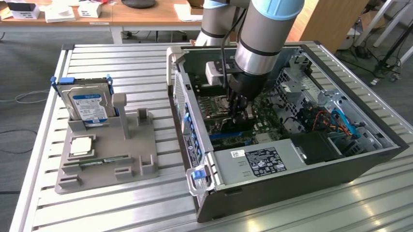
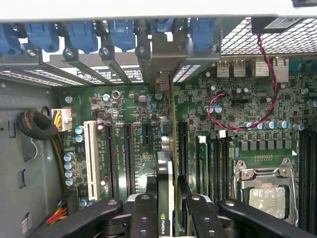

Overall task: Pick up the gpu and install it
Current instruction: 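Insert the gpu into the slot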

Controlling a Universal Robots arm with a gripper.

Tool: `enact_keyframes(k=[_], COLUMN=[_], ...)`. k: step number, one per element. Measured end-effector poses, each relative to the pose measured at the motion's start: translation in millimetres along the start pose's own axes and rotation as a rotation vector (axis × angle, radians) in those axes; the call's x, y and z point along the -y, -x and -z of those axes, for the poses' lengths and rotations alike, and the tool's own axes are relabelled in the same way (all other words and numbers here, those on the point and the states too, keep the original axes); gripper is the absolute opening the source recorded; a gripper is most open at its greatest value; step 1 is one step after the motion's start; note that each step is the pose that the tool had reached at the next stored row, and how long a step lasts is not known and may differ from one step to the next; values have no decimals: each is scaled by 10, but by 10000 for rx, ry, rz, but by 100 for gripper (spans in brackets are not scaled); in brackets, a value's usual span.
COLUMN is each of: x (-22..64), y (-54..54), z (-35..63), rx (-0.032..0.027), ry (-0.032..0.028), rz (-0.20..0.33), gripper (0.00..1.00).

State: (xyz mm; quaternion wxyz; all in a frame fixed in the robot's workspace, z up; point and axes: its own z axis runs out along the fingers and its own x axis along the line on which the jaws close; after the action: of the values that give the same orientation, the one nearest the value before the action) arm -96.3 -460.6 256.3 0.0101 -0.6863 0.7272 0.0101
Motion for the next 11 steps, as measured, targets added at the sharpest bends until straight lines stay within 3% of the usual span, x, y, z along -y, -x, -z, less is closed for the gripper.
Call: enact_keyframes(k=[11], x=[2], y=[-8], z=[-2], rx=[6], ry=[-4], rz=[0], gripper=[27])
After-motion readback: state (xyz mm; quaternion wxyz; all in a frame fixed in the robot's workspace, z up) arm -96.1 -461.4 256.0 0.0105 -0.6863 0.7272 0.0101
